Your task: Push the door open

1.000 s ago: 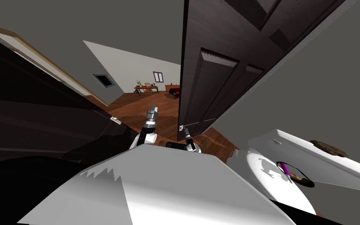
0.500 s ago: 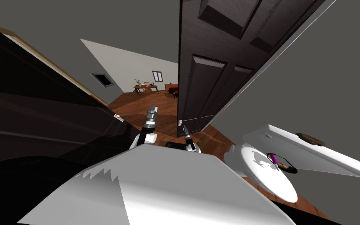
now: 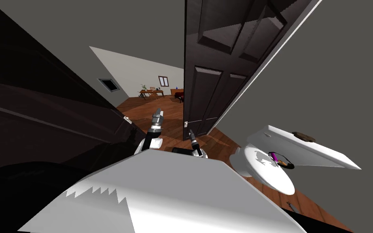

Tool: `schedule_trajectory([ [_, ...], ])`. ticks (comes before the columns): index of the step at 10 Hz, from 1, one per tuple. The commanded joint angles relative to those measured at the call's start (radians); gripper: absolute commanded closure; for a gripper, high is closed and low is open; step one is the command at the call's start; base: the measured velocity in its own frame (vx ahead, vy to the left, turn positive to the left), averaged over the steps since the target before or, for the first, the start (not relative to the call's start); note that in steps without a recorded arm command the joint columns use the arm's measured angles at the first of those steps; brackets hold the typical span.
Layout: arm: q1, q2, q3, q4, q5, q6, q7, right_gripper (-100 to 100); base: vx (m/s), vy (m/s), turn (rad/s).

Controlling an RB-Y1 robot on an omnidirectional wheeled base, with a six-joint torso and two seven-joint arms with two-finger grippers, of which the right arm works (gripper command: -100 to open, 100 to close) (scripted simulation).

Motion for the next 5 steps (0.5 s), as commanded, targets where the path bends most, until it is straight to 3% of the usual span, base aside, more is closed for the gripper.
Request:
schedule_trajectory([
  [1,-0.001,-0.002,-0.002,0.002,0.0,-0.004,0.001,-100,0.14,0.087,0.029],
  [5,-0.006,0.002,-0.013,0.016,-0.002,-0.016,0.006,-100,0.197,0.087,0.023],
])
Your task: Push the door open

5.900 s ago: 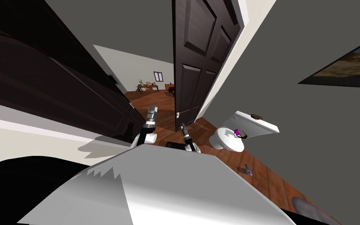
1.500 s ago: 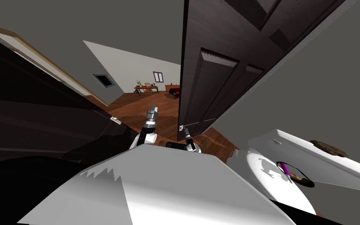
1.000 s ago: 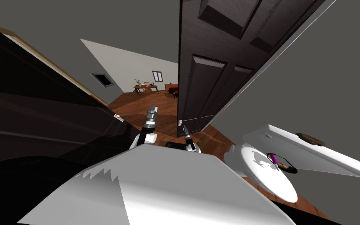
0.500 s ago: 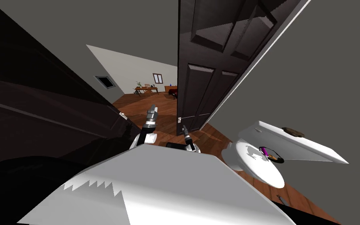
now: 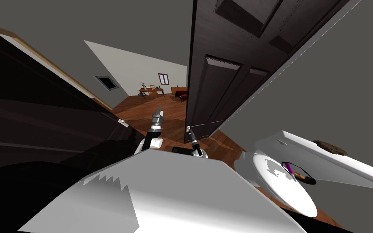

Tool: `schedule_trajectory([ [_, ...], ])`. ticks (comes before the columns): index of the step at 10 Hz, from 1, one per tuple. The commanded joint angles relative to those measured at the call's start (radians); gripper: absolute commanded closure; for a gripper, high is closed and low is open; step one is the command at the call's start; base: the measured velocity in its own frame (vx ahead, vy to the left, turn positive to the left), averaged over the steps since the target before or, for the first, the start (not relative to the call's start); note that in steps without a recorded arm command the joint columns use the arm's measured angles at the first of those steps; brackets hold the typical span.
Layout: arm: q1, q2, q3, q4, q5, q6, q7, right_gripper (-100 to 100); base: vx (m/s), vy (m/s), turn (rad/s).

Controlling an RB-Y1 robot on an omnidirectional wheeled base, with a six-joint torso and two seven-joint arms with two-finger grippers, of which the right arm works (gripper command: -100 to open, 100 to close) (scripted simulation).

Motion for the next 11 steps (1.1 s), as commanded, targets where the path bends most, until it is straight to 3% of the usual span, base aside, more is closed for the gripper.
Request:
schedule_trajectory([
  [1,-0.001,0.004,-0.004,0.004,-0.001,-0.005,0.002,-100,0.21,0.095,0.028],
  [4,-0.003,0.008,-0.007,0.008,-0.001,-0.008,0.003,-100,0.136,0.067,0.01],
  [5,-0.003,0.008,-0.007,0.008,-0.001,-0.008,0.003,100,-0.013,-0.006,0.007],
  [10,-0.003,0.008,-0.007,0.008,-0.001,-0.008,0.003,100,-0.009,-0.006,0.003],
  [11,-0.005,0.004,-0.021,0.014,-0.005,-0.005,0.007,100,0.091,0.058,-0.031],
])
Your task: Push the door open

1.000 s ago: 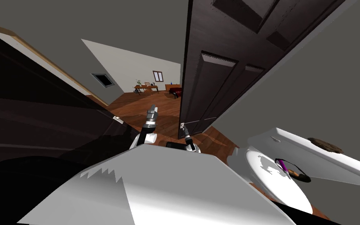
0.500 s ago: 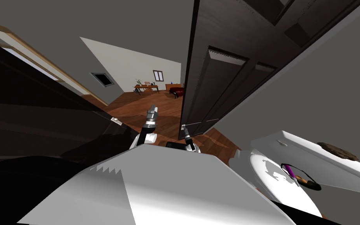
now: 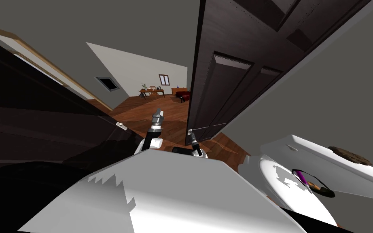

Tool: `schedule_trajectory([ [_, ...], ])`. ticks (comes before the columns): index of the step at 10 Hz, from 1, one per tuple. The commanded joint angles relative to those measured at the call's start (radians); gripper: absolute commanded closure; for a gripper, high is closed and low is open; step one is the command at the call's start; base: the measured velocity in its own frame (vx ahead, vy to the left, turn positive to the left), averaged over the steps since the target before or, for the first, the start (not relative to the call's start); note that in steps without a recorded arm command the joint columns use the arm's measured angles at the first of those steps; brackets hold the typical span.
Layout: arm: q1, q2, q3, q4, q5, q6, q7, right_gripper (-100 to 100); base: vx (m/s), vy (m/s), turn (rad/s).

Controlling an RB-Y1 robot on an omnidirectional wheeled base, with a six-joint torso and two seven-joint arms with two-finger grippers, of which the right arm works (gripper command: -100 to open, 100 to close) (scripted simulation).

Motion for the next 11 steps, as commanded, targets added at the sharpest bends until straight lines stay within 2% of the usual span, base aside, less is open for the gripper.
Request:
schedule_trajectory([
  [1,-0.003,-0.009,-0.019,-0.009,-0.005,0.003,0.003,100,0.155,0.098,-0.04],
  [3,-0.005,-0.012,-0.03,-0.006,-0.008,0.003,0.006,100,0.142,0.06,-0.016],
  [6,-0.014,-0.018,-0.073,0.006,-0.019,0.003,0.016,100,0.163,0.108,-0.046],
  [8,-0.014,-0.018,-0.073,0.006,-0.019,0.003,0.016,100,0.073,0.062,-0.016],
  [9,-0.02,-0.02,-0.099,0.014,-0.025,0.002,0.021,100,0.091,0.043,-0.085],
  [11,-0.026,-0.021,-0.127,0.021,-0.032,0.002,0.028,100,0.153,0.104,-0.088],
])
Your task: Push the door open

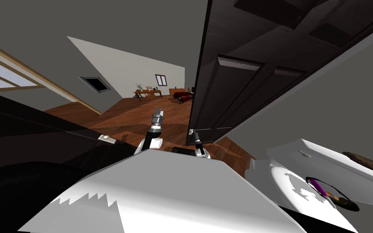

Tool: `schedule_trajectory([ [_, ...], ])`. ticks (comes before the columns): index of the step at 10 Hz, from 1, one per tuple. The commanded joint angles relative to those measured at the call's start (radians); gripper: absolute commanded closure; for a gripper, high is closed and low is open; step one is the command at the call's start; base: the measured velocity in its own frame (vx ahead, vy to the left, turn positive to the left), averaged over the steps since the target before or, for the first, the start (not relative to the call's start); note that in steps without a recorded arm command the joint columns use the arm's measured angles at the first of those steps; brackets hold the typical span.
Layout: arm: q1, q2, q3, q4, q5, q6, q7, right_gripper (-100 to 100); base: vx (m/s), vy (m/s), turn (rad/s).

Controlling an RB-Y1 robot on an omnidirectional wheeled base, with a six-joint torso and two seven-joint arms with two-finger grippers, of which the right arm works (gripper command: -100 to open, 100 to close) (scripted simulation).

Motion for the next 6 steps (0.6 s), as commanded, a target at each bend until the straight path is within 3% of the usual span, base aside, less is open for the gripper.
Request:
schedule_trajectory([
  [1,0.002,0.0,0.002,-0.009,-0.002,0.006,-0.001,-100,-0.085,0.066,-0.074],
  [6,0.007,0.011,0.005,-0.029,-0.007,0.019,-0.003,-100,-0.209,-0.016,-0.037],
])
